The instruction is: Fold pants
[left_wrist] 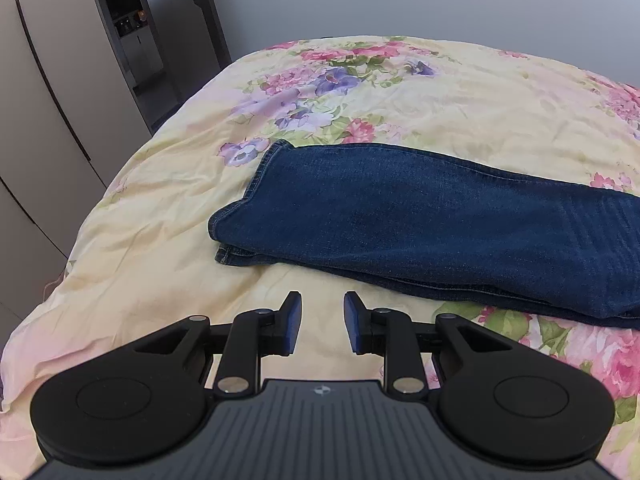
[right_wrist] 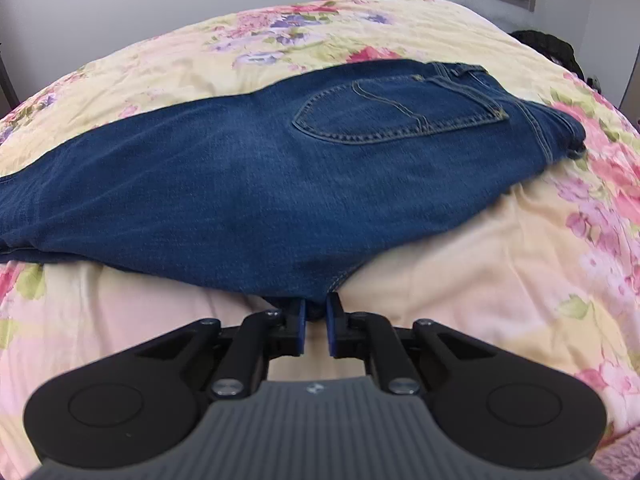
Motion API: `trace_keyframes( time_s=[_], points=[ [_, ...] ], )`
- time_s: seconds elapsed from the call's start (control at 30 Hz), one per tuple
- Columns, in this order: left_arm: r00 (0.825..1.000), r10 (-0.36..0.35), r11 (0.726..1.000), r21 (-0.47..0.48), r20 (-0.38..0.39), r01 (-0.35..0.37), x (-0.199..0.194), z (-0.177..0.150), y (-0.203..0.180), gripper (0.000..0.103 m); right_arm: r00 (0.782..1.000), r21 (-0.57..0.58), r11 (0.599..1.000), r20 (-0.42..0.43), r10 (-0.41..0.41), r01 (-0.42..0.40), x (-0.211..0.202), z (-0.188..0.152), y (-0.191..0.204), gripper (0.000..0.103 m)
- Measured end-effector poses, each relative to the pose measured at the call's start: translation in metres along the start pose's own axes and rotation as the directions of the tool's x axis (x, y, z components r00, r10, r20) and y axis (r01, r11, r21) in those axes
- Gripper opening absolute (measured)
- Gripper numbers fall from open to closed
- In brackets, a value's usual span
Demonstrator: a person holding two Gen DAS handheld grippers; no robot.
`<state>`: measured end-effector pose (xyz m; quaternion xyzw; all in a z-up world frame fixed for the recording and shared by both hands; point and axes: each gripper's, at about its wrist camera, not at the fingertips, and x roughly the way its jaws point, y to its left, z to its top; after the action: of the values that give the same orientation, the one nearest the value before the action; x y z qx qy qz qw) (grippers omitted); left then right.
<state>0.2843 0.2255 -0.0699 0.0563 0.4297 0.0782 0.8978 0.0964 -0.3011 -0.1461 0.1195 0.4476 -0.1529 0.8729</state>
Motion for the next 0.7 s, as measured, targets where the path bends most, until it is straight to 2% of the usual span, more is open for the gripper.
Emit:
trace_keyframes(
  time_s=[0.17, 0.3, 0.4, 0.5, 0.6, 0.7],
  points=[
    [1.000, -0.010, 0.999, -0.041, -0.022, 0.009, 0.004, -0.003, 0.007, 0.031, 0.998, 0.031, 0.999, -0.062, 0.021, -0.019, 0.015, -0.008, -0.007, 0.001],
    [0.998, -0.061, 0.989, -0.137, -0.025, 0.056, -0.001, -0.003, 0.024, 0.032, 0.994, 0.031, 0.999, -0.110, 0.027, -0.024, 0.012, -0.009, -0.010, 0.000],
    [0.993, -0.119, 0.969, -0.221, -0.015, 0.112, -0.003, -0.004, 0.040, 0.039, 0.994, 0.018, 0.999, -0.101, 0.033, -0.031, 0.000, -0.010, -0.015, 0.000],
    [0.983, -0.186, 0.923, -0.342, 0.010, 0.178, -0.004, -0.006, 0.057, 0.050, 0.997, -0.028, 0.998, -0.053, 0.054, -0.055, -0.019, -0.002, -0.010, 0.001],
    [0.964, -0.261, 0.856, -0.449, 0.048, 0.254, -0.001, -0.010, 0.072, 0.055, 0.996, -0.109, 0.990, 0.004, 0.085, -0.084, -0.032, 0.018, 0.005, 0.002],
    [0.944, -0.321, 0.784, -0.535, 0.083, 0.314, 0.007, -0.013, 0.083, 0.059, 0.994, -0.190, 0.977, 0.026, 0.103, -0.096, -0.031, 0.041, 0.024, 0.002]
  ],
)
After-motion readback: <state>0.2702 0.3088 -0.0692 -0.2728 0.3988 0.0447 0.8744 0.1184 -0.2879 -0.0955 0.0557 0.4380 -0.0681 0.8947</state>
